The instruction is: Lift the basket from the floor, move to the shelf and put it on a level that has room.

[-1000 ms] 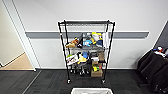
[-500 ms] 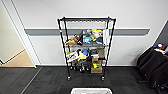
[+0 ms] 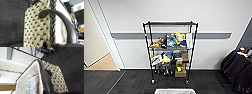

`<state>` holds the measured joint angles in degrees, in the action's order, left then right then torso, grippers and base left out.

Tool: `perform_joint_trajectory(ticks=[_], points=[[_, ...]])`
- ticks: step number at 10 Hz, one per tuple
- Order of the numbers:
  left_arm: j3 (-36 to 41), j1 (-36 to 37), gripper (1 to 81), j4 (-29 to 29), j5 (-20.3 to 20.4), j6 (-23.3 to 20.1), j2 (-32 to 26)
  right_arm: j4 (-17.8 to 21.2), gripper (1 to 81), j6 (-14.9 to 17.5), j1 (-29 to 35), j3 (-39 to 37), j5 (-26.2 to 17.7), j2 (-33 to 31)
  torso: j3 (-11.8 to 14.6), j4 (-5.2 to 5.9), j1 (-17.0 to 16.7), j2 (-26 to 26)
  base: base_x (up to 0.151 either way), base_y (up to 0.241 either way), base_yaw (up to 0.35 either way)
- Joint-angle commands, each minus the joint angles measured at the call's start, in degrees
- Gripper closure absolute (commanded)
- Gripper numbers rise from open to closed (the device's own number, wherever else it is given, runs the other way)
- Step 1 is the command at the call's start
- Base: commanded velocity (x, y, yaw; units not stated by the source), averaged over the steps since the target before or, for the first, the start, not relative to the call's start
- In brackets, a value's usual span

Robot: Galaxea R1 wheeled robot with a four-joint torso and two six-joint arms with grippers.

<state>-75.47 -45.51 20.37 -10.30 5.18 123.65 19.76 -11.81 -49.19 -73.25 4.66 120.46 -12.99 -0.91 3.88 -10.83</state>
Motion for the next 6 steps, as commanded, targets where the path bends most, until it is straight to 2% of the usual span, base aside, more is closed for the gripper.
perform_joint_trajectory(ticks=[1, 4, 6], points=[[0.77, 6.88, 81.1, 0.37, -0.33, -0.96, -2.52, 0.37, 81.1, -0.4, 6.16, 0.31, 0.53, -3.53, -0.11, 0.0, 0.02, 0.0, 0.0, 0.0, 0.0], [-1.08, 6.88, 81.1, 0.46, -0.77, -0.96, -1.56, 0.37, 81.1, -0.4, 6.07, 0.23, 0.53, -3.35, 0.74, 0.0, -0.05, -0.04, 0.0, 0.0, 0.0], [-0.64, 6.79, 81.1, 0.46, -0.6, -0.96, -1.47, 0.37, 81.1, -0.32, 6.07, 0.23, 0.61, -3.35, 4.46, 0.0, -0.05, -0.04, 0.0, 0.0, 0.0]])
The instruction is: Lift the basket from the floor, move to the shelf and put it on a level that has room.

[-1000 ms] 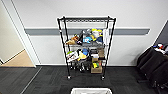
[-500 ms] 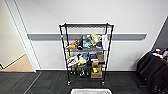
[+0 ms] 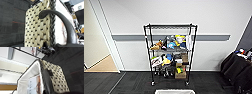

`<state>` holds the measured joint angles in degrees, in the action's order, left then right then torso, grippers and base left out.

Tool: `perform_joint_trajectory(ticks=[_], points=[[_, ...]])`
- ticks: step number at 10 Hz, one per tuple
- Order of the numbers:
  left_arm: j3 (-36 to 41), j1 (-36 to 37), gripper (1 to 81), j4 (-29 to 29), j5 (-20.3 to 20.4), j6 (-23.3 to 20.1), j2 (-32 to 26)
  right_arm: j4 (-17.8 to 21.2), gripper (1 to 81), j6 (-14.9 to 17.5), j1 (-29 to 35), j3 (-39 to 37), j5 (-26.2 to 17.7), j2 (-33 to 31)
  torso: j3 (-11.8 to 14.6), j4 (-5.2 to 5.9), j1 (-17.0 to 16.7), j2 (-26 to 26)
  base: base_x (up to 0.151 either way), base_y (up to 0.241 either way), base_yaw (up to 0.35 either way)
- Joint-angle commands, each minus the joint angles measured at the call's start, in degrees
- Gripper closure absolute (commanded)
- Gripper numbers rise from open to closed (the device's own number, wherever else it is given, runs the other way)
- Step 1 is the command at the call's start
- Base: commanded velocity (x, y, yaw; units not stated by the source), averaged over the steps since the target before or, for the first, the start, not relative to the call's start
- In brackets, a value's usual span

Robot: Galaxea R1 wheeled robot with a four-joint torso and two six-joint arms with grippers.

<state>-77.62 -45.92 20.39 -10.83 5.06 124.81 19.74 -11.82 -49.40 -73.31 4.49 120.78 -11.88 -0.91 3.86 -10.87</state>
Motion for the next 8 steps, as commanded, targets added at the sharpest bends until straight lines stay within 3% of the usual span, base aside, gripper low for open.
perform_joint_trajectory(ticks=[1, 2, 3, 5, 8], points=[[1.59, 7.29, 81.1, 0.35, -0.16, -0.93, -2.54, 0.39, 81.1, -0.22, 6.28, 0.29, 0.7, -3.59, 3.99, 0.0, 0.0, 0.0, 0.0, 0.0, 0.0], [1.68, 7.29, 81.1, 0.08, -0.24, -0.93, -2.54, 0.39, 81.1, -0.13, 6.28, 0.29, 0.7, -3.59, 4.21, 0.0, 0.0, 0.02, 0.0, 0.0, 0.0], [1.68, 7.29, 81.1, 0.0, -0.25, -0.93, -2.45, 0.39, 81.1, -0.13, 6.19, 0.29, 0.7, -3.59, 2.25, 0.0, 0.0, 0.02, 0.0, 0.0, 0.0], [1.85, 7.29, 81.1, 0.0, -0.42, -0.93, -2.36, 0.39, 81.1, -0.13, 6.01, 0.02, 0.7, -3.5, 3.43, 0.0, -0.11, -0.07, 0.0, 0.0, 0.0], [2.12, 7.29, 81.1, -0.44, -0.34, -0.93, -2.28, 0.3, 81.1, -0.13, 6.01, 0.02, 0.7, -3.5, 3.39, 0.0, -0.26, -0.15, 0.1, 0.0, 0.0]])
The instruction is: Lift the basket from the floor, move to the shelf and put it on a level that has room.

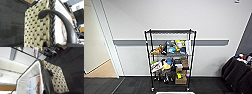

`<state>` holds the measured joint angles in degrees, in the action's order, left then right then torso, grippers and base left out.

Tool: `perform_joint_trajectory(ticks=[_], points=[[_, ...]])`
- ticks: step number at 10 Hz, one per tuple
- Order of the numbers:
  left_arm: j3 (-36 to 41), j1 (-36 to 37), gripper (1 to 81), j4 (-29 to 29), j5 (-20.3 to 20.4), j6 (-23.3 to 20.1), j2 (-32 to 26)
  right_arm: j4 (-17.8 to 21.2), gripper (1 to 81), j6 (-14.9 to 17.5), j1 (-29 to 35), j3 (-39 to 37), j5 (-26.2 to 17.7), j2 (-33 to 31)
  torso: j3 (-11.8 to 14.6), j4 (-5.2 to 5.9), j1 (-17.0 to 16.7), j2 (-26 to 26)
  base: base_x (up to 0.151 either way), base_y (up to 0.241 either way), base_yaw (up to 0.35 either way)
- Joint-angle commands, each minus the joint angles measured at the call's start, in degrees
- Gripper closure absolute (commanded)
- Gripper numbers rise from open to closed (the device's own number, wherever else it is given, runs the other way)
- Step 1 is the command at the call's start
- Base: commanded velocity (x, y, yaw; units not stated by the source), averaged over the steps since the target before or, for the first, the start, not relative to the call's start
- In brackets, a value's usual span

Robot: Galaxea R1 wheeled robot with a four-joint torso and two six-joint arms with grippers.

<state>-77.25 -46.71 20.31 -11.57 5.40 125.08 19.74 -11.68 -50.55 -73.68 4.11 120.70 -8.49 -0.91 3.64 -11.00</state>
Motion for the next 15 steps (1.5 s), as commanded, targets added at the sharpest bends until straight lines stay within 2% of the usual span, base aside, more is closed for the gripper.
perform_joint_trajectory(ticks=[1, 9, 12, 14, 15], points=[[1.75, 8.08, 81.1, -0.45, 0.41, -1.27, -2.46, 0.39, 81.1, -0.27, 7.17, 0.39, 1.08, -3.33, 0.0, 0.0, 0.0, 0.0, 0.114, 0.0, 0.0], [3.77, 8.08, 81.1, -0.45, 0.67, -1.27, -3.33, 0.3, 81.1, -0.19, 6.21, 1.88, 1.87, -3.16, 0.0, 0.0, 0.02, 0.0, 0.114, 0.0, 0.0], [5.09, 6.15, 81.1, -1.24, 0.93, -1.71, -3.51, 0.21, 81.1, -0.19, 3.49, 2.85, 2.4, -3.24, 0.0, 0.0, 0.02, 0.0, 0.114, 0.0, 0.0], [6.15, 3.35, 81.1, -2.55, 1.64, -1.8, -3.42, -0.83, 81.1, -0.1, 0.15, 3.99, 4.94, -3.24, 0.0, 0.0, 0.04, 0.0, 0.114, 0.0, 0.0], [6.59, 2.28, 81.1, -3.79, 3.83, -1.8, -3.51, -1.46, 81.1, -0.1, -1.17, 4.26, 5.82, -3.16, 0.0, 0.0, 0.04, 0.0, 0.114, 0.0, 0.0]])
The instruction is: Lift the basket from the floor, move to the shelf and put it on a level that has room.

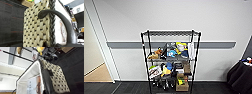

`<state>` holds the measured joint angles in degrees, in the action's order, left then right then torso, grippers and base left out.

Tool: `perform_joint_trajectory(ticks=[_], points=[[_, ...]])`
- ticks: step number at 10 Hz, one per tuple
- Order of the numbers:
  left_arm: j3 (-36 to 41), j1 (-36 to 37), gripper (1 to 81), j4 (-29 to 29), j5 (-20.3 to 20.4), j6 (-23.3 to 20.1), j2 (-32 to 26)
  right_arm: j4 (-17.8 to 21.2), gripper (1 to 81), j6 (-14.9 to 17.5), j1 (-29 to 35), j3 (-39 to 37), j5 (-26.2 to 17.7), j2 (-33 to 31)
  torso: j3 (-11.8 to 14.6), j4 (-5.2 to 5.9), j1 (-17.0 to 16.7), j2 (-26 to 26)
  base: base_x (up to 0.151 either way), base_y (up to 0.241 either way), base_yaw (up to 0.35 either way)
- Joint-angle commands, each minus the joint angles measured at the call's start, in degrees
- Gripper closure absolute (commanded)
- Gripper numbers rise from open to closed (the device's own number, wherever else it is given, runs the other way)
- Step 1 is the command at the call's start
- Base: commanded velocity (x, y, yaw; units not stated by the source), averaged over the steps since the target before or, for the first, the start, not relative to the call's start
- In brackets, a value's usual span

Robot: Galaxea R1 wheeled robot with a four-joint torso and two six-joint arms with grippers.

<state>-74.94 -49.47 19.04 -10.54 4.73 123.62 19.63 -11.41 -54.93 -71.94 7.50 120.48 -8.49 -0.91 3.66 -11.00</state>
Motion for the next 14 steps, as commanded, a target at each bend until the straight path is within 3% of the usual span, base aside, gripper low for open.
perform_joint_trajectory(ticks=[1, 14], points=[[5.14, 4.07, 81.1, -3.22, 3.77, -1.13, -2.49, -1.78, 81.1, -0.37, 2.32, 2.77, 2.78, -2.93, 0.0, 0.0, 0.02, 0.0, 0.12, 0.0, 0.0], [6.29, 0.55, 81.1, -6.03, 5.54, -1.13, -0.92, -3.28, 81.1, -0.37, 0.03, 4.54, 4.19, -3.46, 0.02, 0.0, -0.04, -0.02, 0.131, 0.0, 0.0]])
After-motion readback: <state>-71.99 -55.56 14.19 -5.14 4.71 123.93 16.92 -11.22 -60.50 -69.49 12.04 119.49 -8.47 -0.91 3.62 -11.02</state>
